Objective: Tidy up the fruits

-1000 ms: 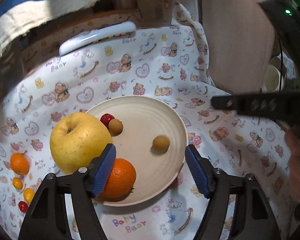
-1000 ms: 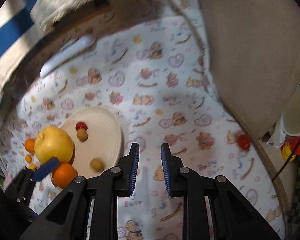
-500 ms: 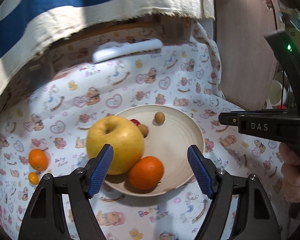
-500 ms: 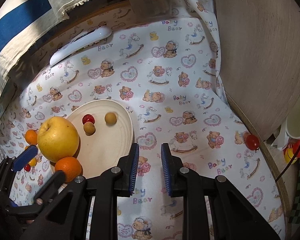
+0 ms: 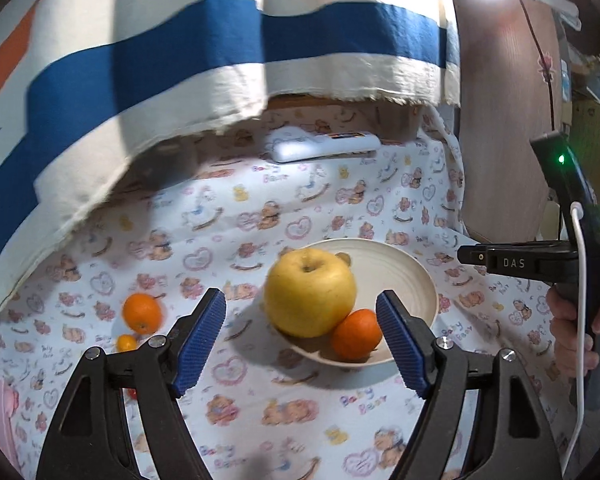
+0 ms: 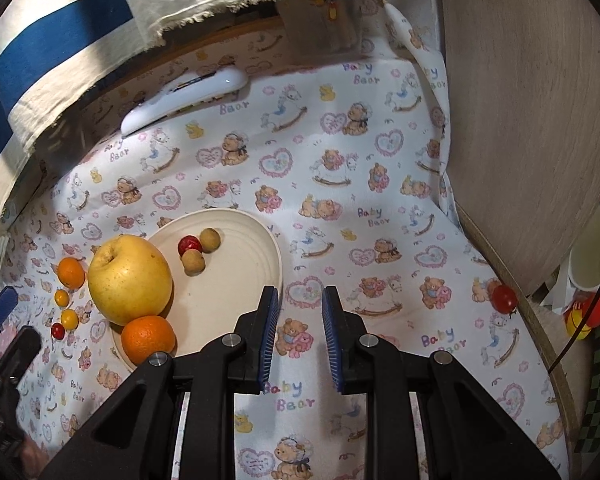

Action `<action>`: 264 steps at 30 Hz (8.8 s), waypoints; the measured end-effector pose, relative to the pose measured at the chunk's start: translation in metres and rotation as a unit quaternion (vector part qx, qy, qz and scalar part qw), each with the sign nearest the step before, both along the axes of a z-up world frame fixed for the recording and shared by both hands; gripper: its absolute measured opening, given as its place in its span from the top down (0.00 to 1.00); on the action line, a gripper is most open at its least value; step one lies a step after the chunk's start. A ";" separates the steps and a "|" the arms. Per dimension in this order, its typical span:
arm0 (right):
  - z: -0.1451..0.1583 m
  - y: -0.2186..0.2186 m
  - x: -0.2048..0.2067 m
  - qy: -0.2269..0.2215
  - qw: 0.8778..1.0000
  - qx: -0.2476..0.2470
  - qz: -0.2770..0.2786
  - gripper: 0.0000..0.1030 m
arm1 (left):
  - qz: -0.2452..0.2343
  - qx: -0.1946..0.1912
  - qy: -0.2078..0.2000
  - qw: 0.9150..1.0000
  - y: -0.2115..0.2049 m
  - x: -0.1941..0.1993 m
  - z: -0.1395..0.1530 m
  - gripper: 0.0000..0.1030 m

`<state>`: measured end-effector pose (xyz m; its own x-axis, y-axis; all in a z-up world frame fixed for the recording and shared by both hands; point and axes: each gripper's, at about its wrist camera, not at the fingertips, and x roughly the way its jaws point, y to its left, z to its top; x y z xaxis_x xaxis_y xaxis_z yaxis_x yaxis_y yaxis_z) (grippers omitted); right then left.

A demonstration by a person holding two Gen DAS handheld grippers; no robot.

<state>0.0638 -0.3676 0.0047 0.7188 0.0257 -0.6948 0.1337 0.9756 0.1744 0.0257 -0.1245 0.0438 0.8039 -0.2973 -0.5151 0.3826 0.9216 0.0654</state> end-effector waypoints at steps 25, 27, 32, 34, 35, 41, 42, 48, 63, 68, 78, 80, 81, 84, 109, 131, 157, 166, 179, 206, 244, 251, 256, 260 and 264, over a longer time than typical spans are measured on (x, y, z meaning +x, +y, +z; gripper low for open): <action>0.015 0.027 -0.019 -0.106 0.994 -0.017 0.023 0.37 | 0.155 -0.049 0.044 0.986 0.128 0.017 -0.008 0.25; 0.014 0.028 -0.019 -0.108 0.994 -0.024 0.016 0.33 | 0.161 -0.047 0.069 0.983 0.130 0.022 -0.015 0.25; 0.011 0.031 -0.016 -0.099 0.994 -0.035 0.013 0.33 | 0.172 -0.050 0.109 0.978 0.135 0.031 -0.030 0.27; 0.010 0.031 -0.014 -0.094 0.995 -0.044 0.008 0.32 | 0.177 -0.051 0.115 0.976 0.137 0.033 -0.034 0.27; 0.010 0.031 -0.013 -0.091 0.995 -0.049 0.003 0.32 | 0.178 -0.051 0.118 0.976 0.137 0.034 -0.036 0.27; 0.006 0.019 -0.008 -0.060 0.991 -0.092 -0.077 0.31 | 0.184 -0.043 0.120 0.975 0.136 0.038 -0.042 0.27; 0.005 0.015 -0.006 -0.055 0.989 -0.098 -0.095 0.31 | 0.183 -0.043 0.120 0.975 0.135 0.038 -0.042 0.27; -0.009 -0.013 0.008 -0.011 0.962 -0.166 -0.217 0.31 | 0.178 -0.043 0.119 0.976 0.133 0.036 -0.040 0.27; -0.037 -0.092 0.017 0.067 0.958 -0.045 -0.274 0.46 | 0.179 -0.038 0.120 0.976 0.132 0.035 -0.042 0.27; -0.047 -0.101 0.023 0.084 0.956 -0.039 -0.277 0.51 | 0.177 -0.030 0.123 0.976 0.129 0.037 -0.046 0.27; -0.059 -0.112 0.031 0.098 0.953 -0.039 -0.284 0.51 | 0.175 -0.028 0.126 0.976 0.127 0.038 -0.047 0.27; -0.062 -0.116 0.031 0.102 0.954 -0.020 -0.281 0.52 | 0.173 -0.029 0.127 0.976 0.127 0.038 -0.048 0.27; -0.065 -0.119 0.033 0.107 0.955 -0.009 -0.278 0.57 | 0.172 -0.029 0.128 0.976 0.127 0.038 -0.048 0.27; -0.069 -0.120 0.034 0.108 0.955 -0.012 -0.276 0.66 | 0.174 -0.036 0.128 0.976 0.130 0.037 -0.047 0.27; -0.016 -0.027 0.015 -0.020 0.998 -0.015 -0.050 0.77 | 0.176 -0.026 0.120 0.977 0.132 0.037 -0.044 0.28; 0.006 0.025 -0.012 -0.111 0.991 0.006 0.073 0.77 | 0.189 -0.036 0.174 0.966 0.143 0.066 -0.081 0.57; 0.000 0.032 -0.006 -0.075 0.994 -0.006 0.083 0.77 | 0.091 -0.048 0.062 0.993 0.100 0.017 -0.019 0.76; -0.026 0.034 0.015 0.018 0.994 0.002 0.103 0.77 | 0.007 -0.009 0.070 0.997 0.033 0.008 -0.015 0.76; -0.036 0.012 0.026 0.053 0.992 0.064 0.092 0.77 | -0.078 0.053 0.087 0.992 -0.070 0.013 -0.044 0.76; -0.030 -0.002 0.023 0.042 0.991 0.102 0.078 0.75 | -0.076 0.078 0.086 0.990 -0.112 0.034 -0.066 0.71; 0.028 0.030 -0.045 -0.193 0.980 0.004 0.045 0.22 | 0.040 -0.070 -0.067 0.994 0.048 -0.023 -0.012 0.02; 0.032 0.042 -0.070 -0.265 0.964 0.000 0.017 0.09 | 0.060 -0.065 -0.094 0.992 0.074 -0.035 -0.011 0.01; 0.033 0.051 -0.089 -0.330 0.943 -0.031 -0.018 0.03 | 0.064 -0.116 -0.095 0.987 0.094 -0.041 -0.007 0.01; 0.037 0.061 -0.093 -0.347 0.936 -0.062 -0.008 0.03 | 0.081 -0.121 -0.112 0.983 0.105 -0.043 -0.001 0.01; 0.039 0.071 -0.086 -0.349 0.932 -0.067 0.074 0.03 | 0.089 -0.125 -0.118 0.981 0.119 -0.035 0.000 0.01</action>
<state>-0.0226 -0.2968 0.0439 0.9923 0.1061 -0.0641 -0.1035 0.9937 0.0431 -0.0092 -0.0057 0.0434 0.9427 -0.2352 -0.2368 0.2161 0.9708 -0.1039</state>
